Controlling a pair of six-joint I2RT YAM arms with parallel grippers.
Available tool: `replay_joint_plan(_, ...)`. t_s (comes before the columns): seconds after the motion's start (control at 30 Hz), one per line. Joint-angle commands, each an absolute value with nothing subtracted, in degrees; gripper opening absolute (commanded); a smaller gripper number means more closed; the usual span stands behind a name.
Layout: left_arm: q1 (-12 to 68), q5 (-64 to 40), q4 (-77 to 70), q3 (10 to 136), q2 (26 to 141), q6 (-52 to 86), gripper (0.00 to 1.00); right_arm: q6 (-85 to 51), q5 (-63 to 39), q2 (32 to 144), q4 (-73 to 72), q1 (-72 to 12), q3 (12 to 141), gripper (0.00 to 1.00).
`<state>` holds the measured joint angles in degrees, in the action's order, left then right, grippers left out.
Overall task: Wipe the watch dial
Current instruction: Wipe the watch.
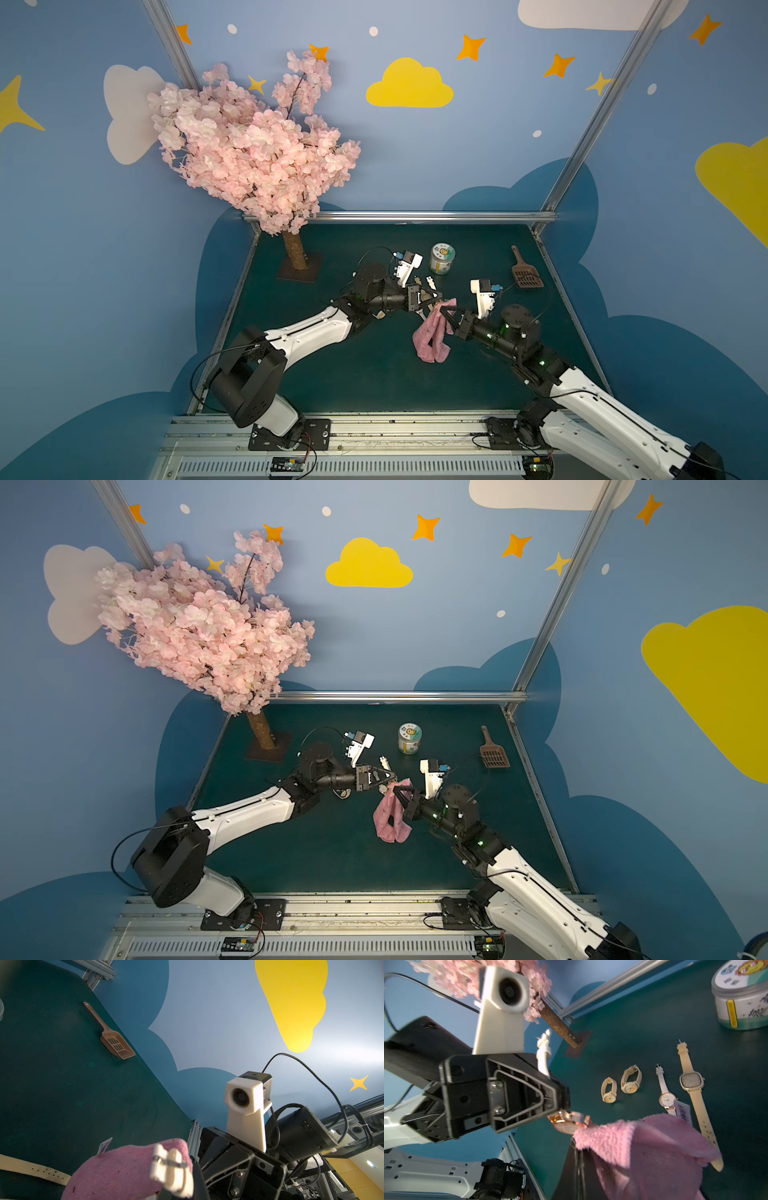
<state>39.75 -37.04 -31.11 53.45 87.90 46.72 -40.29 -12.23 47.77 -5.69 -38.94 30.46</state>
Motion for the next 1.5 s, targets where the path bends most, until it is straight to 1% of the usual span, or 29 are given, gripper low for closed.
replay_joint_plan(0.0, 40.1, -38.1, -31.6, 52.8, 86.5, 46.5, 0.03, -38.7, -15.9, 51.1, -2.9, -40.0, 34.2, 0.00)
replay_joint_plan(0.17, 40.1, -38.0, -31.5, 52.6, 86.4, 46.3, 0.03, -38.1, -18.5, 52.8, -7.4, -41.2, 34.4, 0.00)
replay_joint_plan(0.33, 40.0, -38.1, -30.8, 52.6, 86.5, 45.5, 0.03, -38.9, -20.6, 49.3, -17.4, -41.3, 30.5, 0.00)
replay_joint_plan(0.4, 39.8, -38.2, -30.7, 52.6, 86.5, 45.4, 0.03, -39.0, -20.4, 47.4, -18.4, -41.2, 29.6, 0.00)
replay_joint_plan(0.5, 39.8, -38.3, -30.6, 52.7, 86.5, 45.4, 0.03, -38.3, -18.3, 44.6, -16.5, -41.1, 29.5, 0.00)
replay_joint_plan(0.6, 39.8, -38.4, -30.6, 52.6, 86.4, 45.5, 0.03, -37.7, -13.6, 42.3, -13.3, -41.1, 29.5, 0.00)
replay_joint_plan(0.67, 39.8, -38.4, -30.7, 52.6, 86.4, 45.6, 0.03, -37.7, -8.1, 42.0, -6.8, -41.1, 30.8, 0.00)
replay_joint_plan(0.73, 39.8, -38.4, -30.9, 52.6, 86.5, 45.8, 0.03, -37.2, -5.7, 43.1, -1.9, -41.1, 31.7, 0.00)
replay_joint_plan(1.03, 39.8, -38.2, -31.1, 52.4, 85.9, 45.9, 0.03, -38.5, -10.0, 49.8, -5.2, -41.1, 31.1, 0.00)
replay_joint_plan(1.17, 39.8, -37.8, -30.8, 52.2, 85.6, 45.7, 0.03, -36.9, -13.9, 48.9, -6.9, -41.2, 31.5, 0.00)
replay_joint_plan(1.3, 39.8, -38.1, -30.9, 52.3, 86.2, 45.9, 0.03, -36.0, -19.0, 47.4, -13.5, -41.2, 30.5, 0.00)
replay_joint_plan(1.37, 39.8, -38.1, -31.2, 52.3, 86.4, 46.1, 0.03, -36.2, -19.2, 46.8, -15.7, -41.2, 30.1, 0.00)
replay_joint_plan(1.47, 39.8, -38.2, -31.2, 52.3, 86.4, 46.1, 0.03, -36.0, -15.3, 45.7, -15.3, -41.2, 30.0, 0.00)
